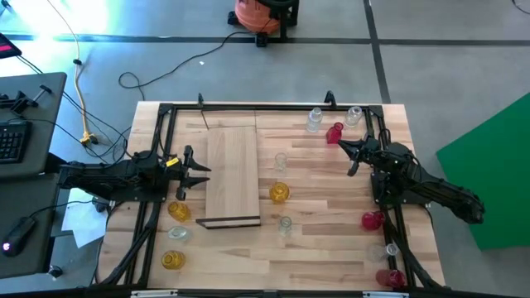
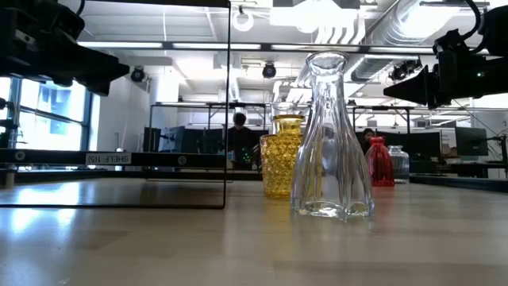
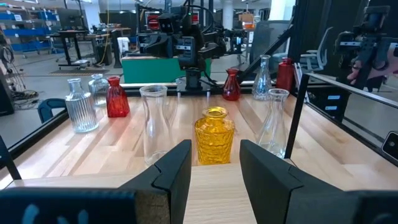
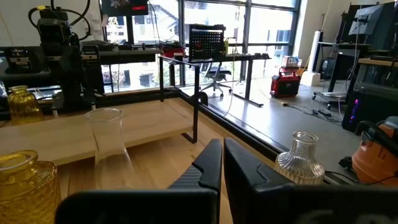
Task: Sort vases onto shelf
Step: Put the top left red vase on the shelf
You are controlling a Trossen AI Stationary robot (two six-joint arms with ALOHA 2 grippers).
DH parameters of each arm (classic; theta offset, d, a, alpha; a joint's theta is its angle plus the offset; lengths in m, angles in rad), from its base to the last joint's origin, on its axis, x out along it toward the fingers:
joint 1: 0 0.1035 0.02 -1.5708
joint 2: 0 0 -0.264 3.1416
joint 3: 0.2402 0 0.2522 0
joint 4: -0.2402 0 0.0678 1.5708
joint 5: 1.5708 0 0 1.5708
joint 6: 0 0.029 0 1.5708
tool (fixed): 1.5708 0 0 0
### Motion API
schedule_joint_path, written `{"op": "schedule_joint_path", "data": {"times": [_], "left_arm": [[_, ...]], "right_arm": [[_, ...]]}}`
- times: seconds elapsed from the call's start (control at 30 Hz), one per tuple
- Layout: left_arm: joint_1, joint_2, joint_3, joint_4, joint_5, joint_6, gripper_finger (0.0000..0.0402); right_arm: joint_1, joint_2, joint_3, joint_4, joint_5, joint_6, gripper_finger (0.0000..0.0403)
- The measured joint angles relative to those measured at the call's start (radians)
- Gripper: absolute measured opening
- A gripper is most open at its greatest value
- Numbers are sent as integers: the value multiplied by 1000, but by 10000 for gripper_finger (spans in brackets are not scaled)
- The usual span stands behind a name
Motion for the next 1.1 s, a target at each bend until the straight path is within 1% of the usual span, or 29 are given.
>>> {"op": "schedule_joint_path", "data": {"times": [0.3,0.63,0.73,0.8,0.83,0.93,1.03,1.1], "left_arm": [[0,0,0,0,0,0,127],[0,0,0,-1,0,0,127],[0,0,0,-1,-1,0,127],[0,0,0,0,-1,0,127],[0,0,0,0,-1,0,127],[0,0,0,-1,-1,0,127],[0,0,0,-1,-1,0,127],[0,0,0,-1,-1,0,127]], "right_arm": [[0,0,0,0,0,11,0],[0,0,0,0,0,233,0],[0,0,0,17,0,262,0],[0,0,0,92,-1,270,0],[0,0,0,159,-1,272,0],[0,0,17,336,-10,220,0],[0,0,79,485,-41,125,0],[0,0,139,510,-66,92,0]]}}
